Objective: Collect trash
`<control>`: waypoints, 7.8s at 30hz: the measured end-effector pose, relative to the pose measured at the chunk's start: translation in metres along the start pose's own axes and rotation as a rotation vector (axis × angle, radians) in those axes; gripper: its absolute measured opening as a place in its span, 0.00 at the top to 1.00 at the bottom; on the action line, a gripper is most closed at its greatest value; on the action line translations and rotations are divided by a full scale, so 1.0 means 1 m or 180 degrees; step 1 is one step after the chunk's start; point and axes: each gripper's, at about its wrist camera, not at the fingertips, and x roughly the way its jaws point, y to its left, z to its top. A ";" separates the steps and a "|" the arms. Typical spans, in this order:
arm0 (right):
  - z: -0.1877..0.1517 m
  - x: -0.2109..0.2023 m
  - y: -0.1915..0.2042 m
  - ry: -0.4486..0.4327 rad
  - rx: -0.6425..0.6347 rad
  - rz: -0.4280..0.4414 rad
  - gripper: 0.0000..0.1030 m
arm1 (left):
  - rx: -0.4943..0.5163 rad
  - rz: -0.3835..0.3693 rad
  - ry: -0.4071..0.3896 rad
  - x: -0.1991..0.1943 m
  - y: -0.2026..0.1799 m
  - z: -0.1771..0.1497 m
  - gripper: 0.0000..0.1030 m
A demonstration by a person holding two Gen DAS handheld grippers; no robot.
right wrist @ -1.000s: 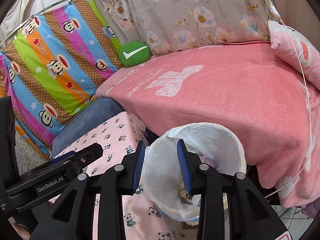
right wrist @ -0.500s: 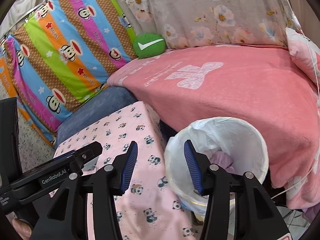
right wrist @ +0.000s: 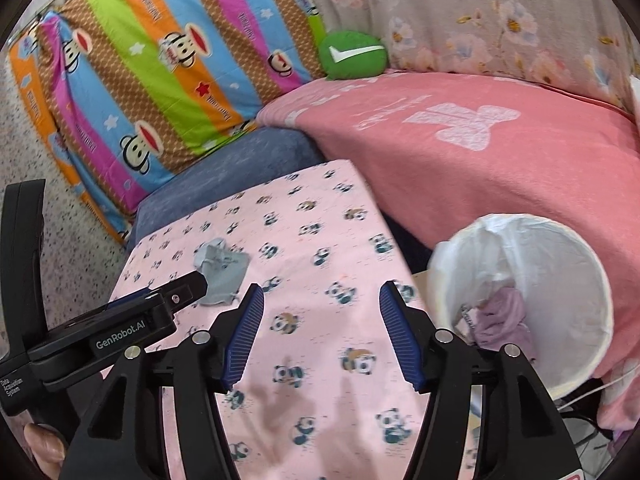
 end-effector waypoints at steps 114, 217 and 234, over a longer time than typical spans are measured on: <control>0.031 -0.094 -0.149 -0.0622 0.0843 -0.0325 0.96 | 0.1029 -0.0611 0.0080 -0.001 -0.196 -0.012 0.67; -0.058 -0.094 -0.157 0.0088 0.0016 -0.1301 0.10 | 0.0924 0.0164 -0.0043 -0.012 -0.169 -0.088 0.08; -0.061 -0.091 -0.156 0.0123 0.0032 -0.1292 0.10 | 0.0877 0.0158 0.0083 -0.007 -0.169 -0.092 0.08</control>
